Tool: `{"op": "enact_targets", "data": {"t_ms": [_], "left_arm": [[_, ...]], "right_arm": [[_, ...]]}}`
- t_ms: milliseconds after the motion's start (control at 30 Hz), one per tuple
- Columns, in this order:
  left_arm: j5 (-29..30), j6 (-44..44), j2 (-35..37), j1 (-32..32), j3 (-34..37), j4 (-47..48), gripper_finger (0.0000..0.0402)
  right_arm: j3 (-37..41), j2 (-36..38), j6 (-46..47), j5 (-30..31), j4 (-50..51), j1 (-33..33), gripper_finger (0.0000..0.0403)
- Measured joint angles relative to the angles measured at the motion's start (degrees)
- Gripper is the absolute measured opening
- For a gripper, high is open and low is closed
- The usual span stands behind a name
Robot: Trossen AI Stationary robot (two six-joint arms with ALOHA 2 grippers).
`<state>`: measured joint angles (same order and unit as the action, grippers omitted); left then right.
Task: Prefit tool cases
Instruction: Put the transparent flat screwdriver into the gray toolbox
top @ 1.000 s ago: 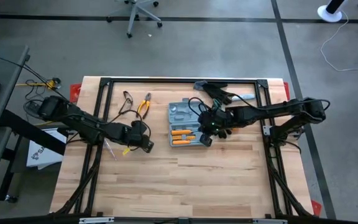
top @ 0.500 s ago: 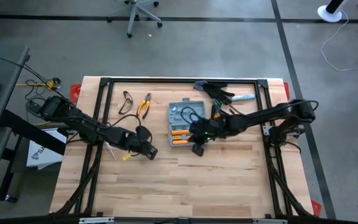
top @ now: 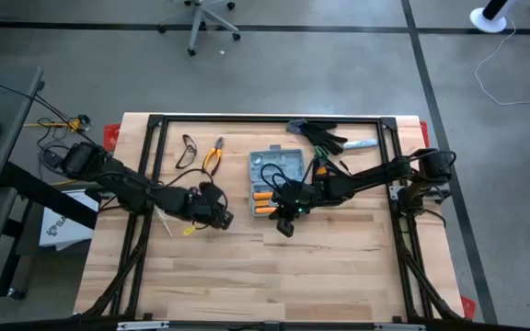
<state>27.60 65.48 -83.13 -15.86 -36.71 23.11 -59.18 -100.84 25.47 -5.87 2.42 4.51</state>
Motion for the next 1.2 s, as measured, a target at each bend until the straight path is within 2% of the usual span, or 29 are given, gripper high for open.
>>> {"op": "enact_targets", "data": {"t_ms": [133,333,567,767,933,1200], "left_arm": [[-3.01,-2.68,-2.29,2.64,0.24,-1.89,0.0],[-7.83,-4.49,-5.21,2.56,0.27,-8.86,0.0],[-8.21,-2.74,-5.72,0.21,0.11,-11.0,0.0],[-5.83,-4.11,-1.41,-2.12,-1.72,-10.07,0.0],[-2.38,-1.43,3.9,-6.34,-2.07,-4.44,0.0],[-5.1,-0.1,7.88,-12.67,-2.07,2.85,0.0]], "right_arm": [[0.0,0.0,0.01,0.04,0.43,0.0,0.0],[0.0,0.0,0.04,0.05,1.38,0.25,0.0],[0.0,0.02,-0.03,-0.32,0.81,0.82,0.0],[-0.75,-1.77,-0.39,-2.91,-5.24,0.77,0.0],[-8.27,-7.36,-2.3,-4.51,-0.61,-0.7,0.0],[-23.16,-17.51,-8.38,-9.72,7.17,-1.6,0.0]]}}
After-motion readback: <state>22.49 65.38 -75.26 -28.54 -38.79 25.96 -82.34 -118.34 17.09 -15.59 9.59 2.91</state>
